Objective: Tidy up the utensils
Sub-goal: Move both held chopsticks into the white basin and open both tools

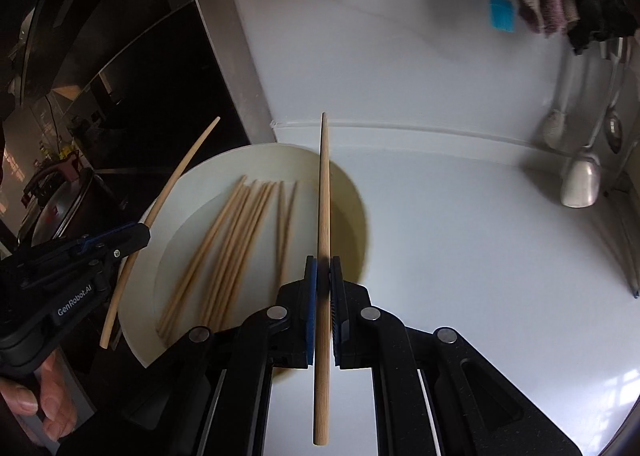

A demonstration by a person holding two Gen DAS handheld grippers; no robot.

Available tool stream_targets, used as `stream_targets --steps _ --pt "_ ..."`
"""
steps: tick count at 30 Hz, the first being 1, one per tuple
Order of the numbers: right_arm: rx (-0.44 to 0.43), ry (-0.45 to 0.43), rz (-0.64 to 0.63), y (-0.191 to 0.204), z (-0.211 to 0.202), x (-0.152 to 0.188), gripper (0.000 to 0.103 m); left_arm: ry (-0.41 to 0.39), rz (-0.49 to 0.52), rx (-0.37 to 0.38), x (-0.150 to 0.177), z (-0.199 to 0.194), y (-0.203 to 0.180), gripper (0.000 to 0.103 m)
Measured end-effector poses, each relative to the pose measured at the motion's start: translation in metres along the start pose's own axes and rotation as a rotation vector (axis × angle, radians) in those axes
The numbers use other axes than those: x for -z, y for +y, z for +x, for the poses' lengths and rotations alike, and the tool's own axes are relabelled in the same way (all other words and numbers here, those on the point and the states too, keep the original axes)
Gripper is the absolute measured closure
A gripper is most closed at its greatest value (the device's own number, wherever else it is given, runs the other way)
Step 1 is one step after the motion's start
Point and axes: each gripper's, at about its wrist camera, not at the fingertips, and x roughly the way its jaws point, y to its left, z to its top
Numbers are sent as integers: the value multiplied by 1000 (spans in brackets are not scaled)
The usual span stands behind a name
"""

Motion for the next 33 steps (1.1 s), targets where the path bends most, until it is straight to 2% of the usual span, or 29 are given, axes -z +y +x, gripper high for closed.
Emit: stream_targets --steps 5,12,21,23,24,26,28,33 --pt "2 86 -20 33 43 -7 97 72 -12 24 3 34 19 96" --pt "13 213 9 42 83 -8 97 152 9 61 2 68 26 96" --pt "37 261 11 44 99 -8 97 212 -18 76 3 88 29 94" --pt "38 250 8 45 93 -8 96 201 -27 65 2 83 32 78" --pt "44 236 6 44 91 -11 92 191 -31 56 2 80 34 71" --pt "53 211 -6 43 81 -14 85 162 -49 40 1 71 37 31" --pt "57 184 -14 42 72 -17 77 139 -71 37 0 62 41 25" --pt "53 156 -5 39 55 -20 65 127 -86 20 -1 47 43 21"
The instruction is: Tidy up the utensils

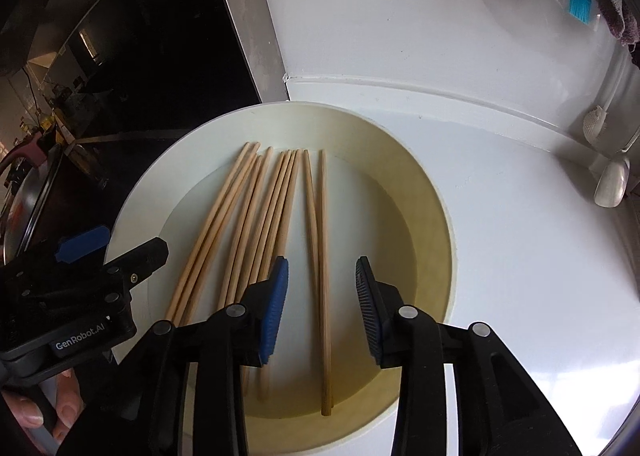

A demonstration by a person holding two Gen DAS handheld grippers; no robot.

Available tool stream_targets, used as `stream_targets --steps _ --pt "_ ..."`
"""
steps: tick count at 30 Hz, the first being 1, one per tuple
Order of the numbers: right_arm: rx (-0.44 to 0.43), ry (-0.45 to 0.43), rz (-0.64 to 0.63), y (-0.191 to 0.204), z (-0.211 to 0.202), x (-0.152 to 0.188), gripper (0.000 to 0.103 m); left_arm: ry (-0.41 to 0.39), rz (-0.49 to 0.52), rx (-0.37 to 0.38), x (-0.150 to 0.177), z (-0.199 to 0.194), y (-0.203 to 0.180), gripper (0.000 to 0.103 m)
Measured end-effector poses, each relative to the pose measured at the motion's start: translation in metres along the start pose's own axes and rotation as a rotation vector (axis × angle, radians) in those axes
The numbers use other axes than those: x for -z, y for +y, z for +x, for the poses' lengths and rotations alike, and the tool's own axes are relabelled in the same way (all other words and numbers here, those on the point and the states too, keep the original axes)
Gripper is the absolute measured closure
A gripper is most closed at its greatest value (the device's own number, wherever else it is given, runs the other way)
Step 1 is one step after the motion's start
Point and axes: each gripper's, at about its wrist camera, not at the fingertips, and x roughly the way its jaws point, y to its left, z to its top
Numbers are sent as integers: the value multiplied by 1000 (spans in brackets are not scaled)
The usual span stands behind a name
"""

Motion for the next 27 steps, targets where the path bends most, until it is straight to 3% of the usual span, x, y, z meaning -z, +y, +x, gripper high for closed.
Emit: stream_targets --steps 3,27 --pt "-12 -6 14 -2 -10 2 56 -13 -1 -15 2 -10 -1 17" --pt "12 -45 23 -2 -79 30 43 -88 -15 -24 22 -99 -5 10"
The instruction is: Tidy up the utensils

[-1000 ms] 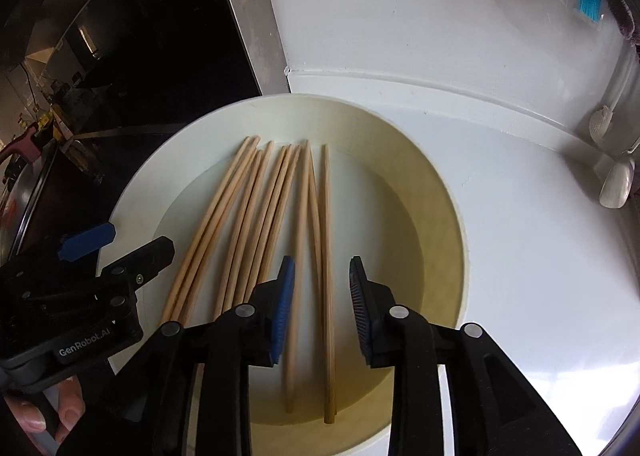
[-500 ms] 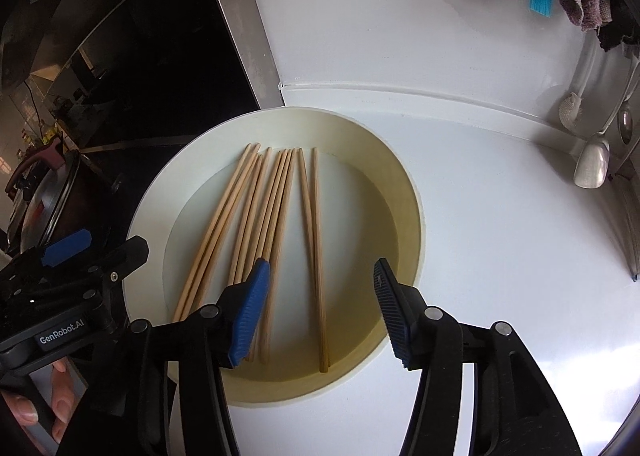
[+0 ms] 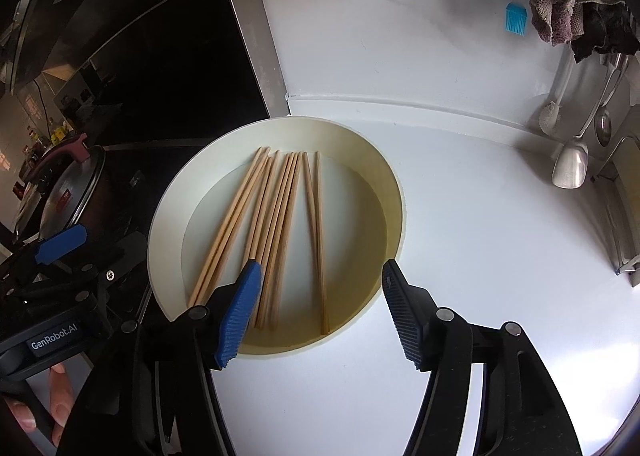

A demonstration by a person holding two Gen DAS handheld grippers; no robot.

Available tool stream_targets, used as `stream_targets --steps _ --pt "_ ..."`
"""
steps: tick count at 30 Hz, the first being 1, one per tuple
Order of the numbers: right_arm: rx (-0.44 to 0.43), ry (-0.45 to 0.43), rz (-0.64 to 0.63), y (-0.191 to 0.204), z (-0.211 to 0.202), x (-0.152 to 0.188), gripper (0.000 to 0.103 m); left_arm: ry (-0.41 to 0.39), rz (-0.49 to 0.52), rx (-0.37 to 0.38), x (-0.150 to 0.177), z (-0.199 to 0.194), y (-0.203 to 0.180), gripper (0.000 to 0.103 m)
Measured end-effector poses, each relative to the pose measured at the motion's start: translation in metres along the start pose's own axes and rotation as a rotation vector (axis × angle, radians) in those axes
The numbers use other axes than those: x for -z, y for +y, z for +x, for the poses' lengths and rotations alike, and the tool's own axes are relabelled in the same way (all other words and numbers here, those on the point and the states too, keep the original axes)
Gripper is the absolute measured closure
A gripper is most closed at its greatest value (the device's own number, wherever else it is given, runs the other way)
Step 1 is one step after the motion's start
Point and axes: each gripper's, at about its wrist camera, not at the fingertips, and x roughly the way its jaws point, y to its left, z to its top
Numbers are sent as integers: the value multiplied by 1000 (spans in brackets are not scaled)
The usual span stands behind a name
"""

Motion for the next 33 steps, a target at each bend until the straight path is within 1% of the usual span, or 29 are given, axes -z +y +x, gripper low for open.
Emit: stream_targets --steps 14,33 --pt "7 -11 8 -6 -18 11 42 -4 -3 -20 8 -19 -4 6" --pt "7 -20 8 -1 -24 17 42 -15 7 -36 13 -29 -2 6"
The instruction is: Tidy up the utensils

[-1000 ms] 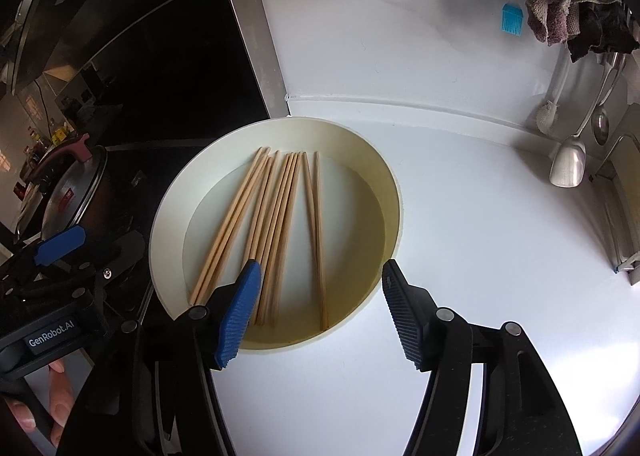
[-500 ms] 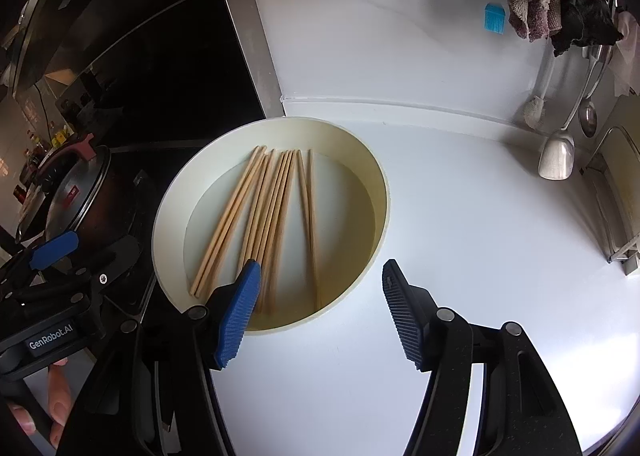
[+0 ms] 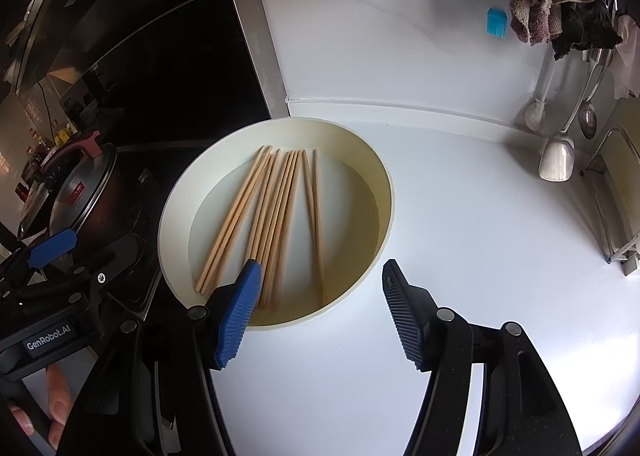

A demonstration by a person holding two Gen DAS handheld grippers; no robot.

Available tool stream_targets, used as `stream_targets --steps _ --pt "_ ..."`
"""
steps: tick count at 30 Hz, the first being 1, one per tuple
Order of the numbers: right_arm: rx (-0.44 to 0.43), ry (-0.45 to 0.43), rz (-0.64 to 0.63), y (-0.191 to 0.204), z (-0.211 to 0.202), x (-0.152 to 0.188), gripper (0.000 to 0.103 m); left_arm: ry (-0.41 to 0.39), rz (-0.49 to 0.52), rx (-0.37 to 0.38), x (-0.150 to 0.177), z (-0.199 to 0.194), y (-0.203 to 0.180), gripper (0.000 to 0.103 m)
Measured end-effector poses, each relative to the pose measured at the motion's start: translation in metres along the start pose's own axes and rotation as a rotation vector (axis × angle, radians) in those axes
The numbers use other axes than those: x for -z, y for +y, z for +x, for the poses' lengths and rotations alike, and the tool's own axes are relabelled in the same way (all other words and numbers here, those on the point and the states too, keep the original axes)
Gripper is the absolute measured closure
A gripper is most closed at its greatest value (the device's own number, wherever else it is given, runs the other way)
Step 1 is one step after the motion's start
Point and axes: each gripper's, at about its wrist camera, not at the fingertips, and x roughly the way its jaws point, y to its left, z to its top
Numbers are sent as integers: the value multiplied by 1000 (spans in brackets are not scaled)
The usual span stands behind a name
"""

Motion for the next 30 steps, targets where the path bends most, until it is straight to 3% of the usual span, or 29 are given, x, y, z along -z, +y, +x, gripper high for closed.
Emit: stream_targets --steps 30 --pt "-9 5 5 2 4 -1 42 6 -5 -11 -4 4 -1 6"
